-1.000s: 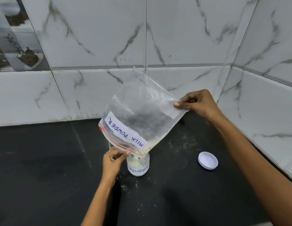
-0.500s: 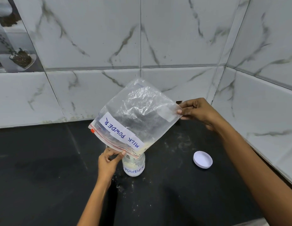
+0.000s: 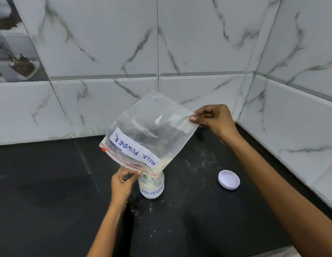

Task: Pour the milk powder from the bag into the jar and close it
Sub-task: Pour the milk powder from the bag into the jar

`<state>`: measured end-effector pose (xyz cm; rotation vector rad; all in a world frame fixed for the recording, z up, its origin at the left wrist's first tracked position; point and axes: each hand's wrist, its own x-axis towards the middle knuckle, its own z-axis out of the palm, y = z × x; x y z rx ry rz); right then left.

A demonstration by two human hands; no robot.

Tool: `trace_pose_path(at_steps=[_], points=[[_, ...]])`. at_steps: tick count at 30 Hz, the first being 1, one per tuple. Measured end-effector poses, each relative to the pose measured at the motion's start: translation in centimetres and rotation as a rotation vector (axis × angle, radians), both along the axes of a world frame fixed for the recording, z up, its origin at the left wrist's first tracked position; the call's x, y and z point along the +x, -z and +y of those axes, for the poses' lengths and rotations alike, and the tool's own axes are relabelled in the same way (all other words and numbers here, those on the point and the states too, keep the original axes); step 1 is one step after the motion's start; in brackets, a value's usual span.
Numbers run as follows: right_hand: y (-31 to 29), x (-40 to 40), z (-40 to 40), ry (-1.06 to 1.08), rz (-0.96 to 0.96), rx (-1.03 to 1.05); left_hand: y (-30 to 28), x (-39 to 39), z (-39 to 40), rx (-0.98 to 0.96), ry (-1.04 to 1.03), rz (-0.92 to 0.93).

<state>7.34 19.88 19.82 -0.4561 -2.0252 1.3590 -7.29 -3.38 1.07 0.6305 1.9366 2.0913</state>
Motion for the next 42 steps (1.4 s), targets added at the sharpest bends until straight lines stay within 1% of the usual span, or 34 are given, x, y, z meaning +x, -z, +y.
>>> trace_pose_path(at_steps=[3, 6, 10, 16, 19, 23, 25, 28, 33, 36, 39, 42], points=[[0.0, -0.7, -1.5, -0.044, -0.035, 0.165, -0.2, 0.0, 0.1, -0.016, -0.021, 0.024], [-0.6, -1.0, -1.3, 0.004, 0.058, 0.133, -0.1, 0.1, 0.1, -0.023, -0.043, 0.022], [-1.3, -0.9, -1.1, 0.021, 0.102, 0.177, 0.1, 0.3, 0.2, 0.007, -0.039, -0.013], [-2.0, -1.5, -2.1, -0.041, 0.102, 0.237, 0.5, 0.9, 0.6, 0.054, -0.033, -0.060], [-2.5, -2.0, -2.7, -0.090, 0.092, 0.212, 0.8, 0.8, 0.6, 0.074, -0.010, -0.134], [-3.0, -2.7, -3.1, -0.047, 0.134, 0.214, 0.9, 1.0, 0.6, 0.086, 0.046, -0.185], [-3.1, -3.2, -3.6, -0.064, 0.129, 0.223, 0.9, 1.0, 0.5, 0.104, 0.075, -0.205], [-3.3, -3.9, -4.0, -0.055, 0.142, 0.257, 1.0, 0.9, 0.4, 0.085, 0.080, -0.204], [-3.4, -4.1, -3.6, -0.070, 0.079, 0.322, 0.8, 1.1, -0.2, 0.147, 0.003, -0.240], [-3.3, -3.9, -3.1, -0.055, 0.061, 0.326, 0.9, 0.8, -0.6, 0.171, -0.054, -0.263], [-3.2, -3.9, -2.8, -0.074, 0.070, 0.283, 1.0, 0.6, -0.4, 0.166, -0.061, -0.284], [-3.1, -3.9, -3.1, -0.176, -0.001, 0.307, 0.9, 0.5, -0.3, 0.160, -0.011, -0.296]])
